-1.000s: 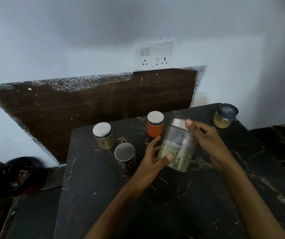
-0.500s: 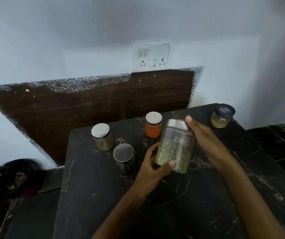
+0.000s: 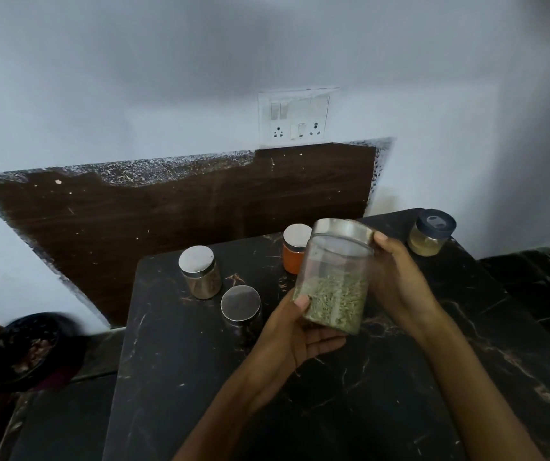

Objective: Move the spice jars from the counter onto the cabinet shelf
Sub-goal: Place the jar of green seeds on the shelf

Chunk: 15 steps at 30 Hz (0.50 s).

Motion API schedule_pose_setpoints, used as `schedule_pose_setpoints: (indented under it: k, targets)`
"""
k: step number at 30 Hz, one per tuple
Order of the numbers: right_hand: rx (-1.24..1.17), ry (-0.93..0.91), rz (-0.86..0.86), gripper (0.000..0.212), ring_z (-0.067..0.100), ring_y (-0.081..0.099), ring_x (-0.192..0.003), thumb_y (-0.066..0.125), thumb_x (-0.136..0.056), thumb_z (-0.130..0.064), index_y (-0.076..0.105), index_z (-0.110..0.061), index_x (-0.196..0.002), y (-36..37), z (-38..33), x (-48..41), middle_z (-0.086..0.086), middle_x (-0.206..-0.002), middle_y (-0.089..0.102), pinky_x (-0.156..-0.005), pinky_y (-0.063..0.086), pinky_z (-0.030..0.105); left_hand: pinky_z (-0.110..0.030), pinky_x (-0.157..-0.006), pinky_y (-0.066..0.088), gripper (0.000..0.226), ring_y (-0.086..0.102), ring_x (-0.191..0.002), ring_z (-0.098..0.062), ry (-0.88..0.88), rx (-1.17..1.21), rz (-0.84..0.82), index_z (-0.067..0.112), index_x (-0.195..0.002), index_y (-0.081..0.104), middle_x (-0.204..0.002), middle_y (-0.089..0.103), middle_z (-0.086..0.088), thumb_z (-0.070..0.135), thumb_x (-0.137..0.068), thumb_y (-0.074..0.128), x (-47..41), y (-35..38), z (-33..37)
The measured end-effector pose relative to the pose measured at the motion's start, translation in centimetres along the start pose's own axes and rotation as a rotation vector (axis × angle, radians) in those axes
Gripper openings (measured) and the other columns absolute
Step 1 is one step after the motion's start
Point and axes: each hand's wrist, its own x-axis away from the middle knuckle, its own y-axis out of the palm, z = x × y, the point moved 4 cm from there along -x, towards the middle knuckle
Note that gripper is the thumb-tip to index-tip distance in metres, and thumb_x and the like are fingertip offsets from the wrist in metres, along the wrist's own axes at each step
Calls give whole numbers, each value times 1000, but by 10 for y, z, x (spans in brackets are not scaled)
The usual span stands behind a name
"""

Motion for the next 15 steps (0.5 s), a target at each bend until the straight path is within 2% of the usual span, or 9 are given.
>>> schedule_pose_setpoints:
  k: [1,3,5,7,8,11,15]
  targets:
    - [-38,22,-23,50,19,62,-111,38,-85,-42,52,-22,-128,2,2,0,3,-123,64,-85,51,34,-39,-86,54,92,60,-111,-39,-14,7,-29,20,-135,38,-128,58,-18,59,-61,75,0,1,-1]
    - [-91,50,-38,54,22,62,-111,41,-82,-44,52,-20,-129,5,5,0,6,-123,64,-83,52,36,-39,-88,53,92,58,-113,-39,-32,30,-70,21,-134,39,-127,59,-18,63,-59,73,2,3,-3]
    - [-107,13,-18,52,24,65,-106,46,-82,-40,54,-13,-126,6,4,-1,10,-119,65,-80,55,35,-39,-88,53,81,58,-114,-39,-41,88,-72,22,-134,39,-126,60,-16,64,-68,62,3,4,-4]
    - [-49,-68,21,44,22,67,-95,49,-82,-33,59,-9,-117,7,0,0,11,-111,67,-75,57,31,-42,-85,54,69,59,-112,-40,-37,147,-43,23,-135,37,-127,59,-16,56,-76,49,3,3,-5]
    - [-4,-99,38,40,22,67,-94,50,-81,-31,61,-9,-113,8,-2,0,11,-109,67,-74,57,31,-45,-85,54,67,60,-110,-40,-23,153,-27,26,-137,34,-129,57,-16,51,-76,49,3,3,-4]
    - [88,-133,74,39,31,64,-101,55,-82,-34,63,-8,-111,9,-2,1,15,-112,65,-82,54,40,-48,-83,55,69,64,-104,-40,28,104,2,37,-134,28,-127,57,-14,37,-72,61,5,5,-4]
    - [121,-134,97,36,32,61,-107,57,-82,-39,63,-14,-107,12,0,1,13,-114,64,-91,49,50,-41,-75,57,67,66,-98,-41,48,100,6,34,-131,31,-117,63,-15,32,-72,63,7,10,-5]
